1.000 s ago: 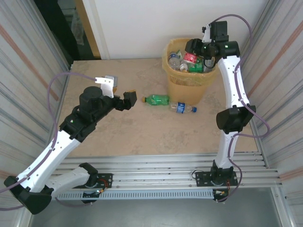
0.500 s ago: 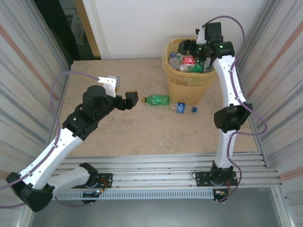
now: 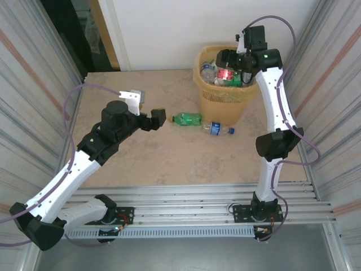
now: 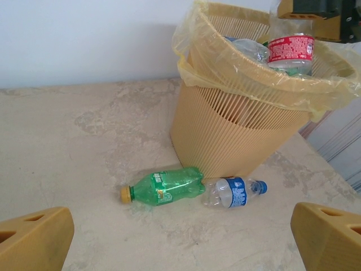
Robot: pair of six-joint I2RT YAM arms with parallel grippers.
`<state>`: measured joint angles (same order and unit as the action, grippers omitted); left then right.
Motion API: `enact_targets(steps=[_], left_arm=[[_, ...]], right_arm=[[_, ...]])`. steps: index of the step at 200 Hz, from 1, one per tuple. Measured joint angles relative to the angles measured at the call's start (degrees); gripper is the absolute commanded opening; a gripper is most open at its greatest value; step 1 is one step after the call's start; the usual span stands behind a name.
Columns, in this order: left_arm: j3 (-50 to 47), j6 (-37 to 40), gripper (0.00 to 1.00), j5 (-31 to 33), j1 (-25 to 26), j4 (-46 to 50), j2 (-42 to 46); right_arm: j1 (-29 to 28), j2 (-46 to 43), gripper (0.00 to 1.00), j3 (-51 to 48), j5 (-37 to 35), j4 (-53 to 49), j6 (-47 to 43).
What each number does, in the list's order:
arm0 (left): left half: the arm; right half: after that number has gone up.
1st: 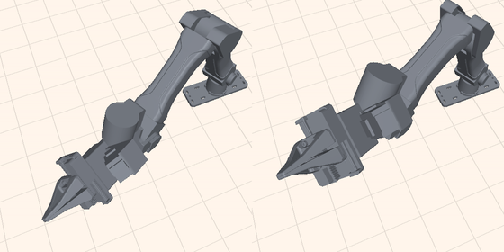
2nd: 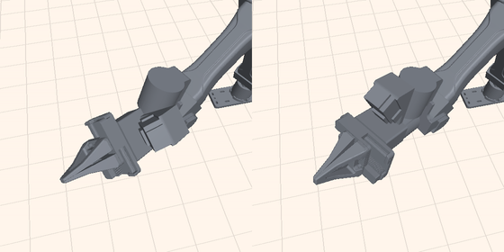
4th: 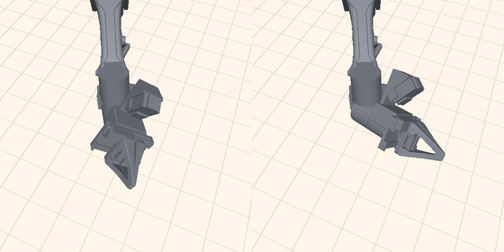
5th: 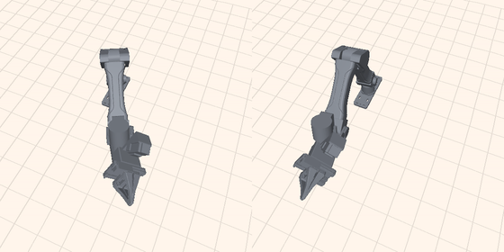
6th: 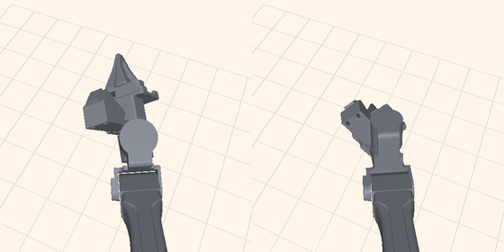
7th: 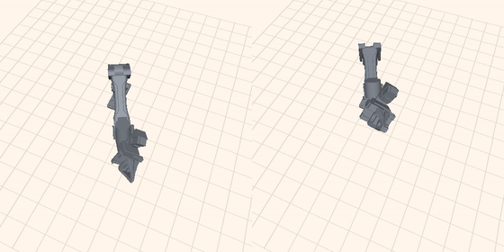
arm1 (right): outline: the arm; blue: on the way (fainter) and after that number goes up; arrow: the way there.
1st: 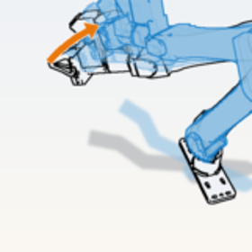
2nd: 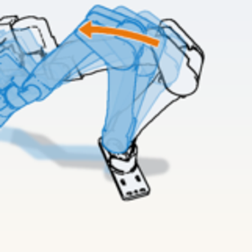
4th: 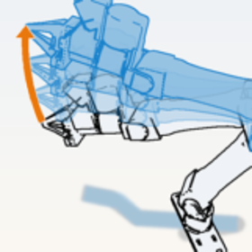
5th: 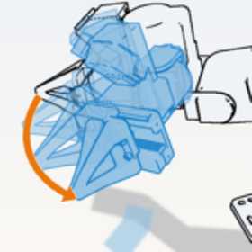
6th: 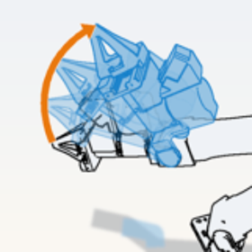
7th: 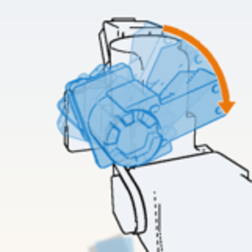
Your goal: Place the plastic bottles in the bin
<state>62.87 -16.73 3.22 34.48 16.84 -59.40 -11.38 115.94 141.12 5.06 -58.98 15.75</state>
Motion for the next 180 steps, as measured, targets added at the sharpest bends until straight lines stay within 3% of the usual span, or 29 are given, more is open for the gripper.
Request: enact_targets(steps=[35,60,83,180], left_arm=[[0.0,0.0,0.99,-0.17,-0.02,0.0,0.0],[0.0,0.0,0.99,-0.17,-0.02,0.0,0.02],[0.0,-0.04,0.99,-0.17,-0.02,0.0,0.02],[0.0,-0.24,0.99,-0.22,-0.15,0.02,0.24]], right_arm=[[-2.47,-3.37,0.78,-1.55,-5.11,-0.28,-1.44],[-3.82,-5.77,0.59,-5.18,-6.97,0.17,-1.77],[-4.42,-7.87,0.51,-10.01,-7.91,2.05,-1.84],[-4.5,-12.55,0.5,-21.51,-11.26,9.68,1.01]])
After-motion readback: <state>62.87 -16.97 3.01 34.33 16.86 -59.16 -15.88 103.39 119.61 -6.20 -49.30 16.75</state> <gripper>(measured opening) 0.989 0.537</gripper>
